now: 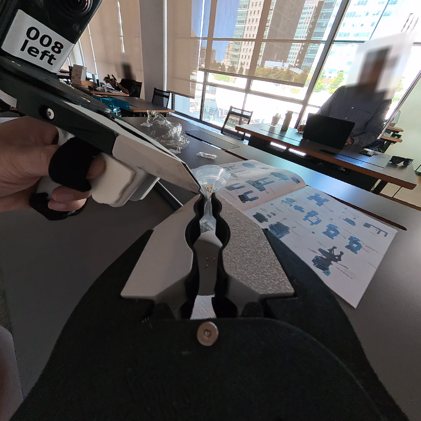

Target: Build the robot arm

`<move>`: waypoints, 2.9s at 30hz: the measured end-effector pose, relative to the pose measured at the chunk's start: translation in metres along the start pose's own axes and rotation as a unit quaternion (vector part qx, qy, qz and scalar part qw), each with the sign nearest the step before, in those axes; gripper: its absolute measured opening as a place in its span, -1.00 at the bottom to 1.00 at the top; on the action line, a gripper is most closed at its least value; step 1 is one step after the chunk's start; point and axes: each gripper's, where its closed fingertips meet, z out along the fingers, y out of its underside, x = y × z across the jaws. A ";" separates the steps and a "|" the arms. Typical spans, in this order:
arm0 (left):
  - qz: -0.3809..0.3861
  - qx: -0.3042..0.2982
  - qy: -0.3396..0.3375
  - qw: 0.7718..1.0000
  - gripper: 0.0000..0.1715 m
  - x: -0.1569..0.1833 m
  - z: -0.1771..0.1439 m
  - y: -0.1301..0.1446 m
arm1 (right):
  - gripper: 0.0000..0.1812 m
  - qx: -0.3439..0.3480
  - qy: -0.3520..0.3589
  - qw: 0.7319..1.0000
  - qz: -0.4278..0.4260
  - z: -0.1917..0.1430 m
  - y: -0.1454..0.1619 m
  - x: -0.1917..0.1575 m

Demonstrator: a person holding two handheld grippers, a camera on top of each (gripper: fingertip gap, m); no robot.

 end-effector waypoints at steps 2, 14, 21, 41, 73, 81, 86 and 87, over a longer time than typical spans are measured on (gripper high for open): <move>-0.008 -0.002 0.009 1.000 -1.00 -0.003 -0.002 -0.001 | -0.94 -0.001 -0.004 1.000 0.003 0.003 0.000 -0.001; -0.051 -0.033 0.072 0.996 -1.00 -0.027 -0.006 0.017 | -0.96 -0.031 -0.040 0.996 0.069 0.018 0.023 0.000; -0.023 -0.010 0.018 1.000 -0.78 -0.039 -0.010 0.020 | -0.97 -0.046 -0.037 0.995 0.079 0.018 0.031 0.001; -0.005 -0.033 0.030 0.999 -1.00 -0.037 -0.004 0.023 | -0.83 -0.045 -0.086 0.993 0.072 0.016 0.027 -0.010; -0.033 0.024 0.185 0.982 -1.00 -0.004 -0.039 0.004 | -1.00 0.018 -0.342 0.863 0.372 -0.020 -0.001 -0.020; -0.024 -0.010 0.212 0.977 -1.00 0.005 -0.040 0.010 | -0.69 0.021 -0.323 0.902 0.287 -0.017 -0.014 -0.011; -0.027 -0.020 0.232 0.972 -1.00 0.010 -0.040 0.013 | -0.88 -0.025 -0.379 0.888 0.258 -0.010 -0.018 -0.030; -0.025 -0.023 0.230 0.973 -1.00 0.009 -0.040 0.014 | -0.94 -0.027 -0.381 0.889 0.254 -0.009 -0.017 -0.031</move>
